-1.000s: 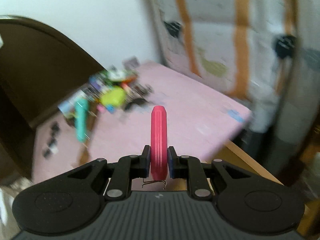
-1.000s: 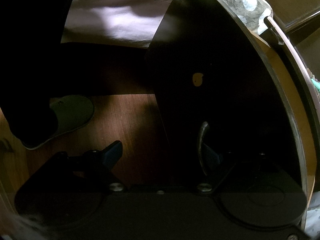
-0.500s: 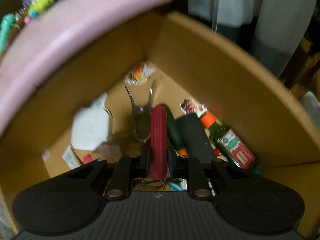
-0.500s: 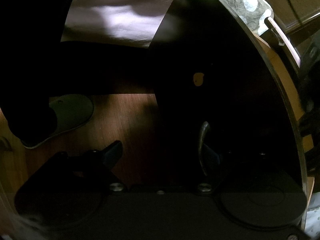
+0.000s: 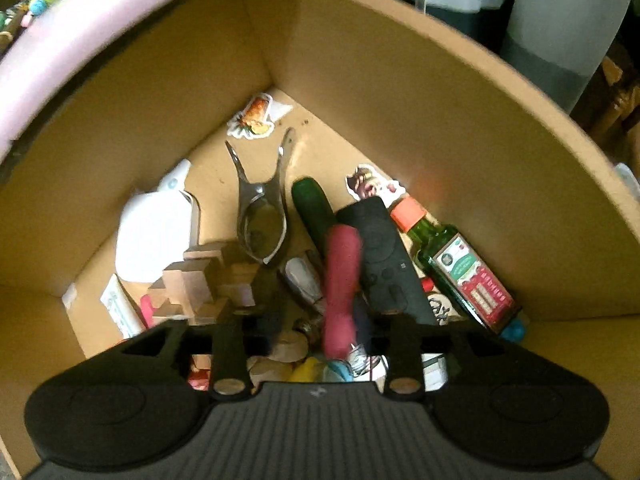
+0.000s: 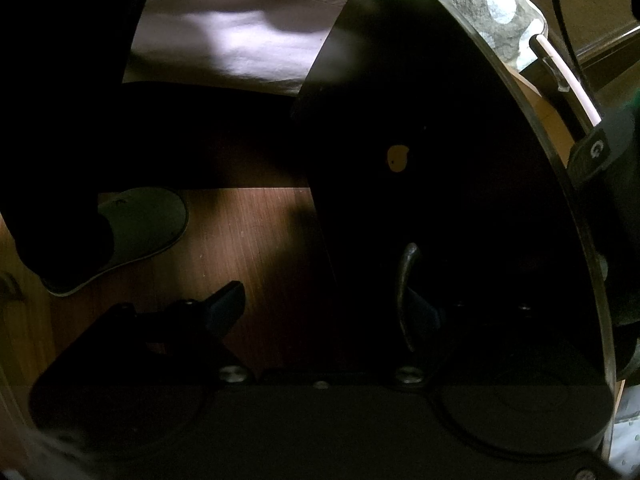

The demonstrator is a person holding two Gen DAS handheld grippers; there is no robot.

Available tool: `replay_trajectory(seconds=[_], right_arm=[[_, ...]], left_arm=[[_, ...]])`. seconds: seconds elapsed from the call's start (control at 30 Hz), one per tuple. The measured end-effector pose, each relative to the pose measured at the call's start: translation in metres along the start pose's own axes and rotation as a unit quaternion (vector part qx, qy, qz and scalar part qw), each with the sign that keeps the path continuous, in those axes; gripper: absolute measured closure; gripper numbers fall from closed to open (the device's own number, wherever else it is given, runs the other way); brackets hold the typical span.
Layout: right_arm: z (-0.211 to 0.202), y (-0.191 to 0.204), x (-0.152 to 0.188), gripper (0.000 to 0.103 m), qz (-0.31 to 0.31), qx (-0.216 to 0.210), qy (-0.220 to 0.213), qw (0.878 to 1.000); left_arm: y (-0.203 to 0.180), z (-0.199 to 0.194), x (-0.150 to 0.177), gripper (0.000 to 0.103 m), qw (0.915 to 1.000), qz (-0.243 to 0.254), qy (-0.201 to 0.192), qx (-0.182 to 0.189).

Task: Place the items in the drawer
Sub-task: 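Carry the pink stick into the open drawer and open the left tool, then grasp the black car key with the left tool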

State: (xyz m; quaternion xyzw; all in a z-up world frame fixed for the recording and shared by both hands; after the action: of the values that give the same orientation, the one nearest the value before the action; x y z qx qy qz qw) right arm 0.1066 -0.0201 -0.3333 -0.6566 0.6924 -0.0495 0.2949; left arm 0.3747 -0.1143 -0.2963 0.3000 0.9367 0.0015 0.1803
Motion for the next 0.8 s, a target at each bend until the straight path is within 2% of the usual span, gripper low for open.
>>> replay_trajectory(seconds=[0.13,0.23,0.37,0.5,0.63,0.8], right_arm=[[0.0,0.0,0.0,0.016,-0.001,0.0,0.0,1.0],[0.0,0.0,0.0,0.016,-0.001,0.0,0.0,1.0],[0.001,0.0,0.0,0.016,-0.001,0.0,0.0,1.0],[0.001,0.0,-0.001,0.015,0.001,0.0,0.0,1.0],[0.002,0.0,0.0,0.015,-0.001,0.001,0.0,1.0],[0.002,0.0,-0.001,0.016,0.0,0.001,0.0,1.0]], left_arm=[[0.01,-0.03,-0.007,0.041,0.999,-0.028,-0.034,0.0],[0.018,-0.064,-0.018,0.041,0.9955,-0.059,-0.072,0.017],[0.028,-0.11,-0.039,0.041,0.9871,-0.086,-0.132,0.029],[0.044,-0.143,-0.066,0.041,0.9756,-0.1,-0.195,0.007],[0.067,-0.149,-0.091,0.041,0.9643,-0.134,-0.228,-0.022],[0.097,-0.132,-0.115,0.041,0.9576,-0.161,-0.235,-0.042]])
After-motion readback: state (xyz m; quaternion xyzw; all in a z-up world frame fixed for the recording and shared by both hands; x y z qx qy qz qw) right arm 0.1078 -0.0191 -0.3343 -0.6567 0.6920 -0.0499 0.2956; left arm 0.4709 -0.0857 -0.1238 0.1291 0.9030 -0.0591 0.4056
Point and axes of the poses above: each gripper's, at about its wrist camera, not at the fingertips, and z roughly the way its jaws point, y to its left, x to its underside, the point moved 6 cm from there along z, roughly the way its jaws point, and after that the axes turned 3 degrees about -z, right-handed, at the moved point
